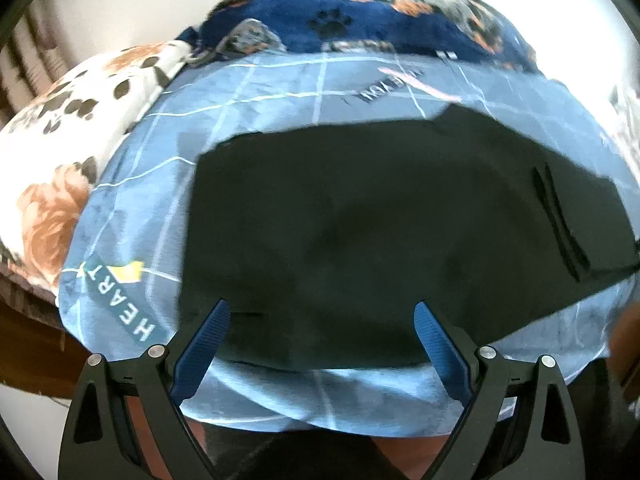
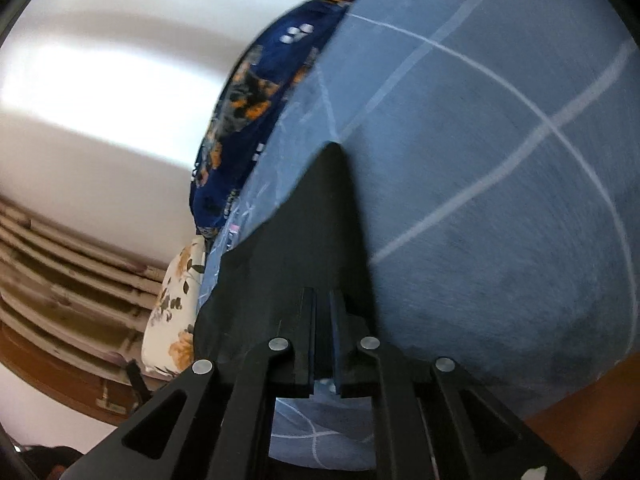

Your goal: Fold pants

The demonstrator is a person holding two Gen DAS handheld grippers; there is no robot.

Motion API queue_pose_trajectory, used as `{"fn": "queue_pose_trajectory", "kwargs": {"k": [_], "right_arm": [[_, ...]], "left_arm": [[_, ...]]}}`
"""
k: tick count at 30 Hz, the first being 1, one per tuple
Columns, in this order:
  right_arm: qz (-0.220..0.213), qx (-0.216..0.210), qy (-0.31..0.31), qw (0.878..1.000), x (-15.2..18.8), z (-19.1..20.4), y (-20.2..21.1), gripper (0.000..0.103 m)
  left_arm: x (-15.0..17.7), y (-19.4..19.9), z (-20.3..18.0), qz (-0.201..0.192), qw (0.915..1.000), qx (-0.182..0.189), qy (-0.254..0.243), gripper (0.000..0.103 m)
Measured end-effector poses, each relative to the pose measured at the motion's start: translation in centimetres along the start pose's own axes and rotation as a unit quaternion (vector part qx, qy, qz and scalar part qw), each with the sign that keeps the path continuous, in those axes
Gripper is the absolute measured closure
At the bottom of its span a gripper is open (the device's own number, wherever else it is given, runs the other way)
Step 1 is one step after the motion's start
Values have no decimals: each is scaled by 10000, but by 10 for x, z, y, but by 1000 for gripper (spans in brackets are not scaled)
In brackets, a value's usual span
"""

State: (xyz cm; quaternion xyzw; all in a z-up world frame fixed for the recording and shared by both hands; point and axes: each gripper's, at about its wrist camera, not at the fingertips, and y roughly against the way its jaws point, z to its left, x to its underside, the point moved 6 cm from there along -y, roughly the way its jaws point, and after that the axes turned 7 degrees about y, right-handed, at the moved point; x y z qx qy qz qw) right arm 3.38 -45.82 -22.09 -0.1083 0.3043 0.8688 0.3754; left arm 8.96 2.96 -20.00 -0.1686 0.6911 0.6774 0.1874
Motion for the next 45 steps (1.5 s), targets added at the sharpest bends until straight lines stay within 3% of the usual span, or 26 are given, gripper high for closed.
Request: {"fn": "queue_pose_trajectory", "kwargs": {"k": [2,5,8,12,16,17,19,22,27,29,32,37,42,45], "right_arm": [[56,-107,115,9999,0,9,-5,94],[388,188,275,9987,9,7,-21,97],[407,150,151,9989,9,6,-21,97],[296,83,374,9988,0,31,-11,89],[237,-280,729,9967,-8,78,-10,69],[267,-371,817,9956,-9,91,-13,68],[388,-558,1022,9924,-6,119,-23,67],[600,-839,1284,9863,7,158,-41,64],[1004,-1142,1521,9766,38,194,-68,57],[1139,-1163,1436,9761,47,195,-81,56],[1346,-1077,1232,9773,58,183,-94,55],[1414,-1010,1013,9796,63,174,-102,53],[1448,-1014,985,9793,67,177,-104,51],[1475,-1005,981,9790,70,180,-106,48]], "left_arm": [[-6,5,15,-16,9997,33,227,10],[-13,10,48,-47,9976,-21,690,10],[-14,9,84,46,9924,147,1224,10],[-7,7,120,238,9842,468,1692,10],[-5,7,135,266,9768,982,1886,10],[-5,4,137,313,9743,1097,1940,10],[-1,-1,141,454,9669,1339,2125,10],[7,-2,140,609,9426,2148,2484,11],[6,1,126,694,9269,2744,2465,11],[3,-1,122,706,9276,2755,2421,11],[-11,-2,126,504,9394,2500,2293,11],[-33,-16,123,466,9474,2505,1936,11],[-27,-47,118,847,9454,2562,1829,11],[-25,-51,117,867,9349,2932,1804,11]]}}
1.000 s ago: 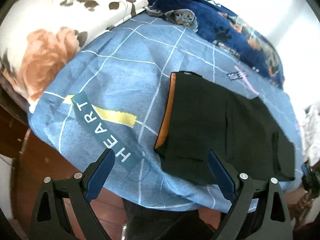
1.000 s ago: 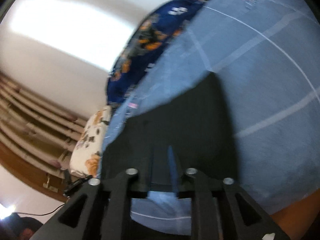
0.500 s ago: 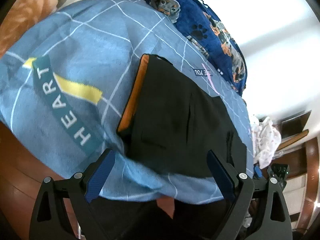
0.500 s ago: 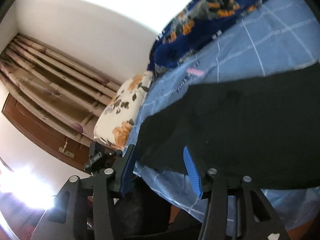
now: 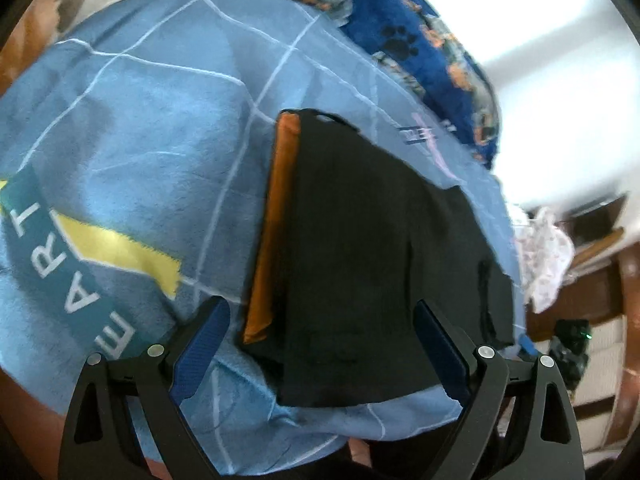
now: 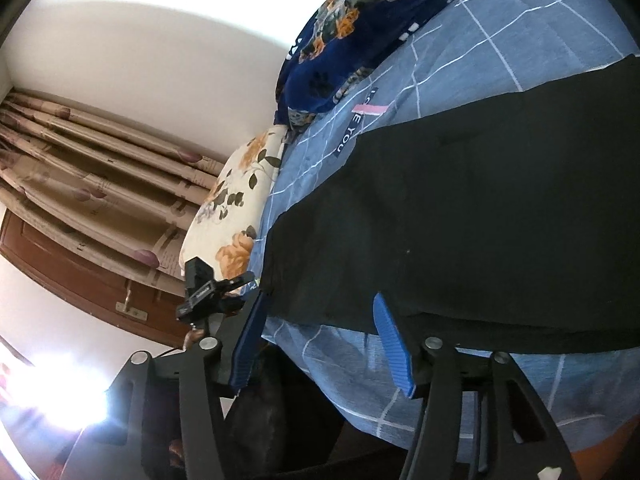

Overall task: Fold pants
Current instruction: 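Reposition both tools over the folded trousers, then grasp the orange-lined waist end of the black trousers with the left tool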

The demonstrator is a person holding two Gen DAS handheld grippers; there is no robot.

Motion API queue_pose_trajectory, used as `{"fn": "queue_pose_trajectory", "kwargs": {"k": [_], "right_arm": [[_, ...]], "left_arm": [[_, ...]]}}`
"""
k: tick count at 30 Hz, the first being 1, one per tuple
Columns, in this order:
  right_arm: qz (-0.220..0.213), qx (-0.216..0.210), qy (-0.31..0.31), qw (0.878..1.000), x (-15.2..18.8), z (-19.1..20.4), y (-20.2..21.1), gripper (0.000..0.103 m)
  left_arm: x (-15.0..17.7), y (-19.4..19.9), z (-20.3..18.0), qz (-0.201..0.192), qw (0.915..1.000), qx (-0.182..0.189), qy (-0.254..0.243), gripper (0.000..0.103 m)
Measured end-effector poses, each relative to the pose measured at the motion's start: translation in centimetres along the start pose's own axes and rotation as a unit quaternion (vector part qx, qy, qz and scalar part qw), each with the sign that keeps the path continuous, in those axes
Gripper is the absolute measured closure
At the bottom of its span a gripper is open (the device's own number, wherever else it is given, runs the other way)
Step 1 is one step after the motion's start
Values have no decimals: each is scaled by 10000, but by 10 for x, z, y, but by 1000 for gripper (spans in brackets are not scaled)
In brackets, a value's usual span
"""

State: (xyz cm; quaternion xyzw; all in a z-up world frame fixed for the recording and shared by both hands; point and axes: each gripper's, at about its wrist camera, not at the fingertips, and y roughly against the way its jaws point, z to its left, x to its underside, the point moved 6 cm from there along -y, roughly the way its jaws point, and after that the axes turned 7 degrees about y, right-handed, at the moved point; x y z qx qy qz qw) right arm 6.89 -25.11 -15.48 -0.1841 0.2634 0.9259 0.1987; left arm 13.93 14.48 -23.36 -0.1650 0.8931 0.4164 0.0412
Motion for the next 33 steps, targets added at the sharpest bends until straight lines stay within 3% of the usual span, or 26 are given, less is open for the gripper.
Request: {"fn": "queue_pose_trajectory", "kwargs": {"k": [4,7,12,15,20,25,28,33], "right_arm": [[18,-45,-106,9999,3,2,-5,44],[17,-88,-172,9998,5,4,-11,41],[73,-103,-156,9998,7,11,-20,35],[141,-96,-175,9997,11,11,-25,33],[175,-103,-286,9994,14,7,-29,31],[147,-110,-300,9994,14,7,-29,26],[100,-132,-373,9992,13,4,-29,25],[99,-177,-425,9989,14,3,-31,25]], "left_arm": [[5,-6,-12,405,9979,302,-410,11],[3,-3,-21,587,9922,1019,-411,11],[-9,-8,-6,429,9958,778,-229,11],[-11,-8,-9,384,9946,958,-62,11],[-3,-14,-35,444,9946,803,-486,11],[-8,2,-41,284,9848,1705,-154,11],[-9,-9,-26,414,9904,1322,-36,11],[2,-29,-33,687,9934,876,-268,11]]}}
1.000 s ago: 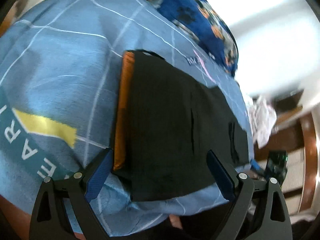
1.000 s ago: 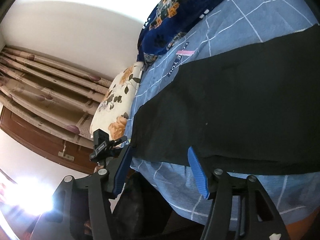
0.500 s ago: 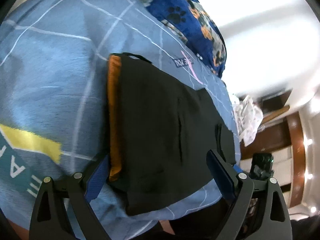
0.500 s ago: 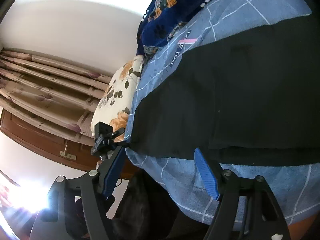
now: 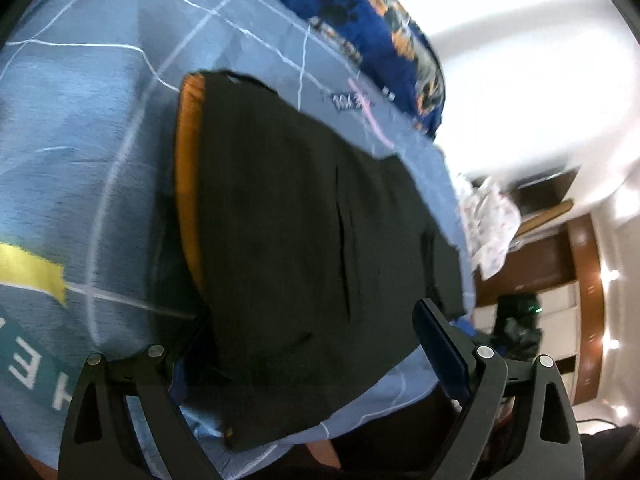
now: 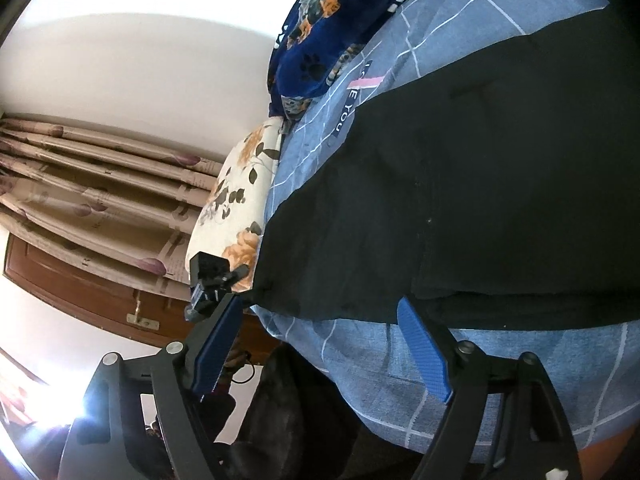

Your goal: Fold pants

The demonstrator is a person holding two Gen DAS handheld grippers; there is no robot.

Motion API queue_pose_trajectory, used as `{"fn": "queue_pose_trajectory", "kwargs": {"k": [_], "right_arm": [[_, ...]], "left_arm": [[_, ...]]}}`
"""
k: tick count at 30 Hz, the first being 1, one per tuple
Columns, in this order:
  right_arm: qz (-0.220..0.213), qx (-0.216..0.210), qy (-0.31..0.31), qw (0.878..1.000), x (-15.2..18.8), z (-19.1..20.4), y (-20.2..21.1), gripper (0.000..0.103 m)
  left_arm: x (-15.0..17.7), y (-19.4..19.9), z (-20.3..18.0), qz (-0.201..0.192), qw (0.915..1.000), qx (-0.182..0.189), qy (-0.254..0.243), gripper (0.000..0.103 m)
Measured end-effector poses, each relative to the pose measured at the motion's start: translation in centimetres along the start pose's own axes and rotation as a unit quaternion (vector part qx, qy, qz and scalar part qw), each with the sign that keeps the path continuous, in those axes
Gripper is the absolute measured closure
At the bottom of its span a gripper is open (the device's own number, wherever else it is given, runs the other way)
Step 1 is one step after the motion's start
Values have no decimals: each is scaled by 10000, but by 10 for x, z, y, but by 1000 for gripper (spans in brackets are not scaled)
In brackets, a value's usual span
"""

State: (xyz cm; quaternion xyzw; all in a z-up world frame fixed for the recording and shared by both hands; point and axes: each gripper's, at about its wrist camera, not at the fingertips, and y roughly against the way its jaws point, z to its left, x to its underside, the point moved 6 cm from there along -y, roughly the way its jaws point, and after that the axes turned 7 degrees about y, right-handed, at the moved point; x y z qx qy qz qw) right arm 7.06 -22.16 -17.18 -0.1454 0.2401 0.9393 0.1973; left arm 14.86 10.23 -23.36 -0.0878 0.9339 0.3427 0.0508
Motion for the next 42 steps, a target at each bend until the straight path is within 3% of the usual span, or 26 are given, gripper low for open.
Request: {"fn": "queue_pose_trajectory", "kwargs": {"k": [4,6,8,9,13,23,42], "right_arm": [[42,-23,99,9999,0,5,-3,25],[65,-12,146,9999,1,7,-3,25],[82,7,164,9998,1,7,-4,25],[76,0,159,9998,1,6,-3,25],[58,-16,95,9999,2,4,-3,25],[81,-28,123,9999,1,4,-4,24],[12,-72,32,10000,-3,-3,-5,25]], "left_arm": [[-7,-3,-7,-159,9997,-170,90,11],[-9,0,-6,-355,9991,-75,220,15],[-8,4,-3,-554,9978,-313,177,43],[-8,6,2,-676,9951,-714,112,76],[-2,11,4,-914,9909,-913,381,75],[4,30,-82,-1620,9795,-1047,-589,75],[20,22,-135,-1882,9615,-1553,-1266,75]]}}
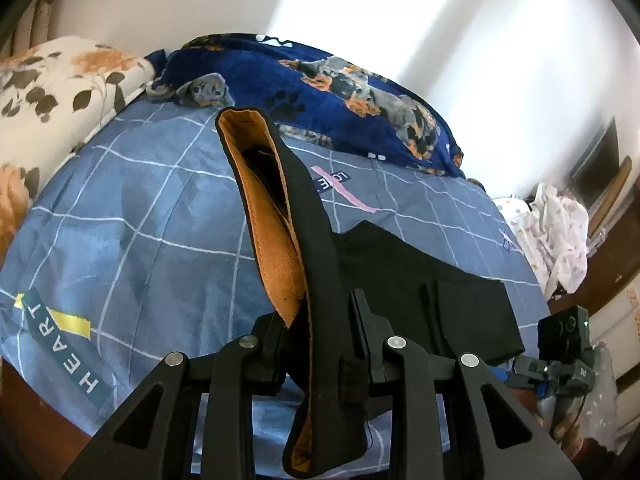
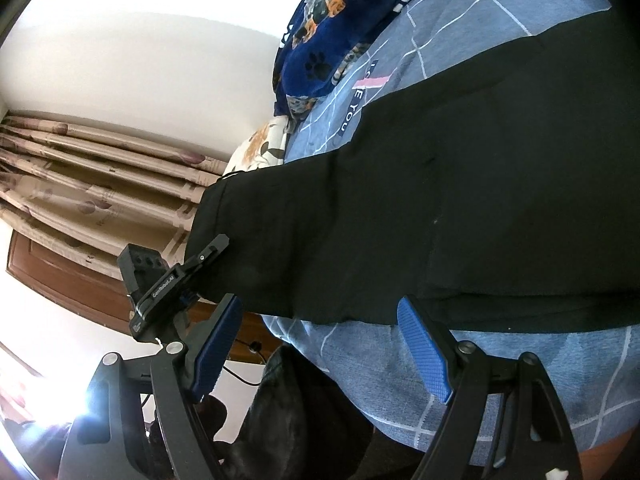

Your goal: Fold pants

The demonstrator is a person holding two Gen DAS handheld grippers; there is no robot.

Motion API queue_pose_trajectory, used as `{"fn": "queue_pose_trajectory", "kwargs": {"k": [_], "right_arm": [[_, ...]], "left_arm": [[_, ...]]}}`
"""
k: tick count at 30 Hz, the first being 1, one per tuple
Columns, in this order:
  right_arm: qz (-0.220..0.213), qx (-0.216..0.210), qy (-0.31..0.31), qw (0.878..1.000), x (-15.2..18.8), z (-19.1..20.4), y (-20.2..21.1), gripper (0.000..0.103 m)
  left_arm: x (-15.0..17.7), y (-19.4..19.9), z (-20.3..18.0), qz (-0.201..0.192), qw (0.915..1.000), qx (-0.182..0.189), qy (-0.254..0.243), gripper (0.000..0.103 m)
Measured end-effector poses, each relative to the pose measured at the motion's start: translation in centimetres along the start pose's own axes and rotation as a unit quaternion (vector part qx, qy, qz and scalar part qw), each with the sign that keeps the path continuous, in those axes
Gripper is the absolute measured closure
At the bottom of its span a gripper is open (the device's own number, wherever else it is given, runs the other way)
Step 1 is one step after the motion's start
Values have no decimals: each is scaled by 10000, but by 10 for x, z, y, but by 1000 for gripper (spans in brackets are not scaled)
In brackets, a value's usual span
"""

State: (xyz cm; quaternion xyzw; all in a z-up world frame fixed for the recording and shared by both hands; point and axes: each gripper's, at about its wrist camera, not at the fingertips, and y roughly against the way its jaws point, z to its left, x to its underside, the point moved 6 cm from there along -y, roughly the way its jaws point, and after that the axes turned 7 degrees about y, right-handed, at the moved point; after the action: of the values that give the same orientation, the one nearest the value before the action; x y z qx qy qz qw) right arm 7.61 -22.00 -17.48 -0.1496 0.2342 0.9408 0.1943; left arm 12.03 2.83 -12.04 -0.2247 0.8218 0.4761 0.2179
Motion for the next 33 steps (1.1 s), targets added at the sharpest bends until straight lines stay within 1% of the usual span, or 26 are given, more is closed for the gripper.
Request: {"fn": "queue_pose_trajectory", "kwargs": {"k": [7,14,20,27,33], "right_arm": [[-40,-9,-9,10000,-2,-2,1,24],[-83,-22,-157,9998,-2,-12,1,24],[-158,13,-259,9995,-2,-19,5,24],[-461,26,-462,9979,-9,-26,23,24],[-733,-17,-623,9954,-18,-34,41,23]], "left_arm": [[-2,-1,-12,-38,9999,-5,-126,75],[-2,-2,-18,-37,9998,15,-201,75],[-3,-3,-12,-37,9999,113,-45,75],[-5,-2,-6,-28,9996,241,109,75],[-6,0,-10,-48,9995,281,106,75]]}}
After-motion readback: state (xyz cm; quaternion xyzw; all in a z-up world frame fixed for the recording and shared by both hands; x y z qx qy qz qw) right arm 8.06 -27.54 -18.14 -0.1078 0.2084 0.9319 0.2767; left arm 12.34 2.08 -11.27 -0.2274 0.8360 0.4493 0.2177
